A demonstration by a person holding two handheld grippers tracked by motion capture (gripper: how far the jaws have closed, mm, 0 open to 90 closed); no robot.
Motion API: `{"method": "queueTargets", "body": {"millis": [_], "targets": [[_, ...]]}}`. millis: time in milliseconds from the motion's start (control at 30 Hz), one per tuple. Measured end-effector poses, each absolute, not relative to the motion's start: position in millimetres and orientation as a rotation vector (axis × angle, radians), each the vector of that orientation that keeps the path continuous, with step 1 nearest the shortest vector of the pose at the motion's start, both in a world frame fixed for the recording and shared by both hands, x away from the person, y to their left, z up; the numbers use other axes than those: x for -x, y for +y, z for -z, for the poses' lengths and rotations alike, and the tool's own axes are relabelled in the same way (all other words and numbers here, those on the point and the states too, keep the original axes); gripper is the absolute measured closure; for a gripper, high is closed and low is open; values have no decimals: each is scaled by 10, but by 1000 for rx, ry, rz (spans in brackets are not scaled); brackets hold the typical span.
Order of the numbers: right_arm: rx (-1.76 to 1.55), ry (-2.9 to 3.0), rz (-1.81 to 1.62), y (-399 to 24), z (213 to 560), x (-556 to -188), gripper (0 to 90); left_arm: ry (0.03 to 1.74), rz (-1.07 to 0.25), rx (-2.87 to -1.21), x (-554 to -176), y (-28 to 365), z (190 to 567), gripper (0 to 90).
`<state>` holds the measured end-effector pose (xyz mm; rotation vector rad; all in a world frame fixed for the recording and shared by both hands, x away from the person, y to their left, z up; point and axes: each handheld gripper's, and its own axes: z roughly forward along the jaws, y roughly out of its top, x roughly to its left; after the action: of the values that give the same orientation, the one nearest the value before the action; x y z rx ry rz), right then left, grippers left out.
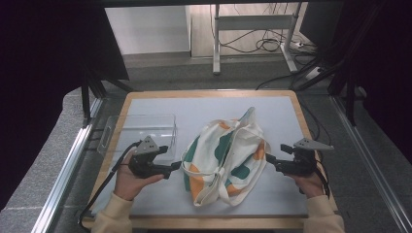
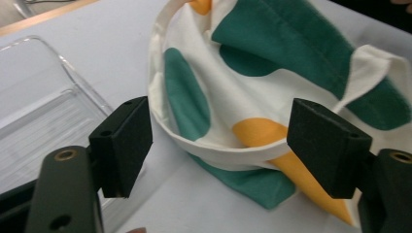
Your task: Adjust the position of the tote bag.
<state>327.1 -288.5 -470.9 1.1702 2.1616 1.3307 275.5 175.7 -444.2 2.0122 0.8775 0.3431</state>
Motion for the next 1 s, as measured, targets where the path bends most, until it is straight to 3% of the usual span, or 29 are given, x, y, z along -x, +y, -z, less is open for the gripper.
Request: {"method": "queueTargets", "body": {"millis": [1000], "targets": [[-1196, 2142, -1289, -2914, 4672, -3253, 224, 700, -209, -2083, -2451, 1394, 4362, 260]]}}
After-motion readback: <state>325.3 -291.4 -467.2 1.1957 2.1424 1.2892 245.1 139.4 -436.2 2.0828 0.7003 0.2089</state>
